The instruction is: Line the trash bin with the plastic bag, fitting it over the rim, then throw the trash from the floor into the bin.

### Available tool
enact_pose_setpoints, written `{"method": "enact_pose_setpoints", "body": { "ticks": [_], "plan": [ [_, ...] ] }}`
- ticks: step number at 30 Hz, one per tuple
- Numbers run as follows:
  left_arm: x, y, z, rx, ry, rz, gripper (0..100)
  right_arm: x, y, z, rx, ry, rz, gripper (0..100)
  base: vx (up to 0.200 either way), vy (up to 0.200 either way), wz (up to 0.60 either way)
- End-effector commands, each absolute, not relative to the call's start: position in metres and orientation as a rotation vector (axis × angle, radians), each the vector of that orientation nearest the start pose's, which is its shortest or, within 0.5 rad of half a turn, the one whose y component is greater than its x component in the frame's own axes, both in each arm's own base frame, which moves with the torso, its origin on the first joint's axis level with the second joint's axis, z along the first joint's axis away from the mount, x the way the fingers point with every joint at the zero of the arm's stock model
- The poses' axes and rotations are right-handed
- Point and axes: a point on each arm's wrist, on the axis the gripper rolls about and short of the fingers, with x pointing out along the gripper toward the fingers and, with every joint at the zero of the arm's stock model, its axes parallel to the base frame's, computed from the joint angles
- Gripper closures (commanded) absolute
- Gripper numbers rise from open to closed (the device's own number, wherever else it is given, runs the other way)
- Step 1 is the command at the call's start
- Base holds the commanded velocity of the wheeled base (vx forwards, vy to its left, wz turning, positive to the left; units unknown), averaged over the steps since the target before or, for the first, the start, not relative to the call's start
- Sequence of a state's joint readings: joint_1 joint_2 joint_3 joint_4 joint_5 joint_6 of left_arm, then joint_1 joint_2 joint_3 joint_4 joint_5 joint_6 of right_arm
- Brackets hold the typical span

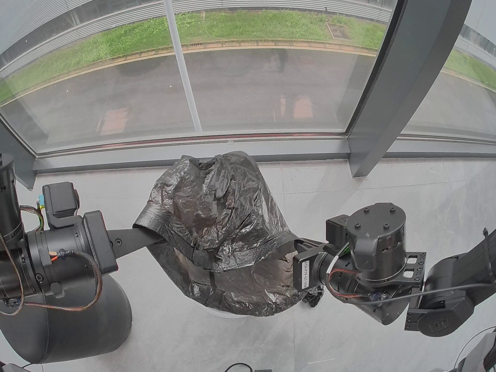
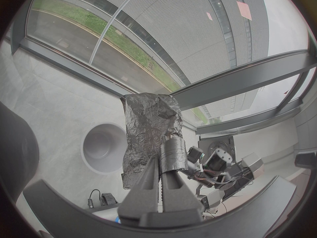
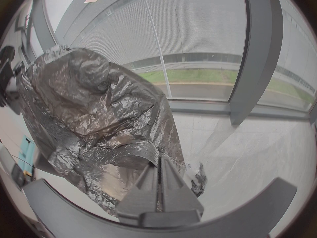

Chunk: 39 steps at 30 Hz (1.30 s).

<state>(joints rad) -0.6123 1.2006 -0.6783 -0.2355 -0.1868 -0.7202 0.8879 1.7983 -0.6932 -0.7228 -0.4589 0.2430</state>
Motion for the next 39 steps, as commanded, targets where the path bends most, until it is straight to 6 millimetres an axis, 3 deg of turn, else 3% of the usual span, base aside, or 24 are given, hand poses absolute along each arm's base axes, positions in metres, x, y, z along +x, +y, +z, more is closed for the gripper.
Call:
{"method": "enact_pose_setpoints", "body": {
  "ticks": [1, 7, 11, 24, 39],
  "plan": [
    [0.129, -0.093, 0.223, -0.6, 0.573, -0.629, 100, 0.191, 0.22, 0.184, 0.164, 0.375, 0.478, 100, 0.0, 0.0, 0.0],
    [0.118, -0.085, 0.217, -0.545, 0.626, -0.608, 100, 0.186, 0.206, 0.212, 0.238, 0.618, 0.637, 100, 0.0, 0.0, 0.0],
    [0.11, -0.08, 0.215, -0.534, 0.658, -0.595, 100, 0.19, 0.206, 0.217, 0.257, 0.691, 0.642, 100, 0.0, 0.0, 0.0],
    [0.108, -0.078, 0.199, -0.528, 0.786, -0.533, 100, 0.204, 0.227, 0.185, 0.259, 0.847, 0.665, 100, 0.0, 0.0, 0.0],
    [0.11, -0.081, 0.188, -0.559, 0.912, -0.503, 100, 0.203, 0.231, 0.169, 0.289, 0.97, 0.687, 100, 0.0, 0.0, 0.0]
  ]
}}
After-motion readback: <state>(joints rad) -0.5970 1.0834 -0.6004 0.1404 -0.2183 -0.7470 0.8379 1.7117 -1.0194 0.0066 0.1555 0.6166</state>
